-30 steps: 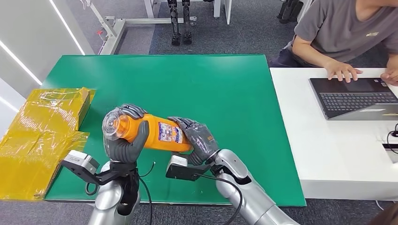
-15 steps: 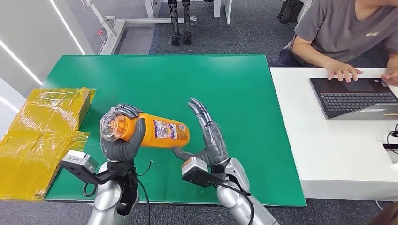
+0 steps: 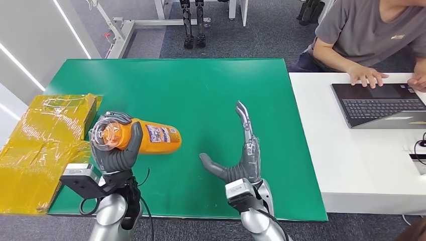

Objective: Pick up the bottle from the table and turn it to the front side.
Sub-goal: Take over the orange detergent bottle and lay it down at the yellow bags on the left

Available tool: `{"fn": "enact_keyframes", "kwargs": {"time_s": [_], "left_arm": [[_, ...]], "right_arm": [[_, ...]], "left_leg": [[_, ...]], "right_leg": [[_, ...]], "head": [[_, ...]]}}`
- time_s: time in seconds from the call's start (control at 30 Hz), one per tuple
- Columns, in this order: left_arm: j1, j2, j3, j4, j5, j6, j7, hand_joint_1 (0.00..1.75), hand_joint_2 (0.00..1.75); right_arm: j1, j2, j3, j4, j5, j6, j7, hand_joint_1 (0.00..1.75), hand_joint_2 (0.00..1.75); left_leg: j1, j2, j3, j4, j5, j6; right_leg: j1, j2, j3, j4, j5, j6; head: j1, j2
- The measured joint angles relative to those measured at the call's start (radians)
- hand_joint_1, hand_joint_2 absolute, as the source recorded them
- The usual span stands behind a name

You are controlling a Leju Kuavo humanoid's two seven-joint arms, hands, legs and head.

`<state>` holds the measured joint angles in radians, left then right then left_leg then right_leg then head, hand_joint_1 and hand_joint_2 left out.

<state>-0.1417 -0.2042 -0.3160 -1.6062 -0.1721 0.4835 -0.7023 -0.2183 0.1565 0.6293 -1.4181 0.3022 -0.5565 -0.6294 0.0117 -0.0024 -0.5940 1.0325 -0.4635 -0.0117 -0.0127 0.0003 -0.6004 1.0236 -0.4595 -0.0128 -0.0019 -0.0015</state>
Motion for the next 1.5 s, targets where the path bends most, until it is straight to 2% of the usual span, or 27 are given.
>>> {"fn": "enact_keyframes", "kwargs": {"time_s": [0.1, 0.2, 0.37, 0.6, 0.8, 0.93, 1.07, 1.23, 1.33, 1.5], "left_arm": [[0.004, 0.011, 0.008, -0.001, -0.081, 0.062, 0.001, 1.75, 1.75], [0.022, 0.024, 0.037, -0.001, -0.233, 0.118, 0.03, 1.75, 1.75], [0.057, 0.056, 0.099, 0.0, -0.395, 0.119, 0.089, 1.75, 1.75], [0.073, 0.106, 0.15, 0.0, -0.486, 0.119, 0.146, 1.75, 1.75], [0.068, 0.215, 0.185, 0.032, -0.671, 0.141, 0.228, 1.75, 1.75], [0.061, 0.305, 0.198, 0.082, -0.87, 0.155, 0.307, 1.75, 1.75], [0.047, 0.377, 0.206, 0.155, -1.04, 0.134, 0.384, 1.75, 1.75], [0.041, 0.437, 0.206, 0.249, -1.101, 0.111, 0.391, 1.75, 1.75], [0.033, 0.466, 0.204, 0.293, -1.133, 0.065, 0.386, 1.75, 1.75], [-0.015, 0.509, 0.196, 0.408, -1.205, 0.015, 0.376, 1.75, 1.75]], "right_arm": [[0.018, -0.009, 0.0, -0.028, -0.004, -0.001, 0.001, 0.0, 1.75], [0.044, -0.021, 0.0, -0.073, -0.017, 0.0, 0.008, 0.0, 1.75], [0.095, -0.043, -0.002, -0.149, -0.025, -0.006, 0.011, 0.0, 1.75], [0.132, -0.069, -0.003, -0.2, -0.046, -0.015, 0.008, 0.0, 1.75], [0.157, -0.089, -0.003, -0.207, -0.074, -0.008, -0.001, 0.0, 1.75], [0.165, -0.093, -0.003, -0.218, -0.072, 0.018, 0.002, 0.0, 1.75], [0.167, -0.095, -0.005, -0.22, -0.077, 0.04, 0.003, 0.0, 1.75], [0.169, -0.095, -0.016, -0.22, -0.081, 0.057, 0.002, 0.0, 1.75], [0.169, -0.095, -0.022, -0.22, -0.078, 0.07, 0.0, 0.0, 1.75], [0.171, -0.095, -0.03, -0.22, -0.075, 0.08, -0.009, 0.0, 1.75]], "left_leg": [[0.0, 0.0, 0.0, 0.0, 0.0, 0.0], [0.0, 0.0, 0.0, 0.0, 0.0, 0.0], [0.0, 0.0, 0.0, 0.0, 0.0, 0.0], [0.0, 0.0, 0.0, -0.001, 0.0, 0.0], [0.0, 0.001, 0.001, -0.001, 0.0, 0.0], [0.001, 0.003, 0.001, -0.001, 0.0, 0.0], [0.0, 0.003, 0.001, -0.001, 0.0, 0.0], [0.0, 0.003, 0.001, -0.001, 0.0, 0.0], [0.0, 0.003, 0.001, -0.001, 0.0, 0.0], [0.0, 0.003, 0.001, -0.001, 0.0, 0.0]], "right_leg": [[0.0, 0.0, 0.0, 0.0, 0.0, 0.0], [0.0, 0.0, 0.0, 0.0, 0.0, 0.0], [0.0, 0.0, 0.0, 0.0, 0.0, 0.0], [0.0, 0.0, 0.0, 0.0, 0.0, 0.0], [0.0, 0.001, 0.0, 0.0, 0.0, 0.0], [0.0, 0.003, -0.001, 0.0, -0.001, -0.001], [0.0, 0.003, -0.001, 0.0, -0.001, -0.001], [0.0, 0.003, -0.001, 0.0, -0.001, -0.001], [0.0, 0.003, -0.001, 0.0, -0.001, -0.001], [0.0, 0.003, -0.001, 0.0, -0.001, -0.001]], "head": [[0.0, 0.0], [0.0, 0.0], [0.0, 0.0], [0.0, 0.0], [0.0, 0.0], [0.0, 0.0], [0.0, 0.0], [0.0, 0.0], [0.0, 0.0], [0.0, 0.0]]}}
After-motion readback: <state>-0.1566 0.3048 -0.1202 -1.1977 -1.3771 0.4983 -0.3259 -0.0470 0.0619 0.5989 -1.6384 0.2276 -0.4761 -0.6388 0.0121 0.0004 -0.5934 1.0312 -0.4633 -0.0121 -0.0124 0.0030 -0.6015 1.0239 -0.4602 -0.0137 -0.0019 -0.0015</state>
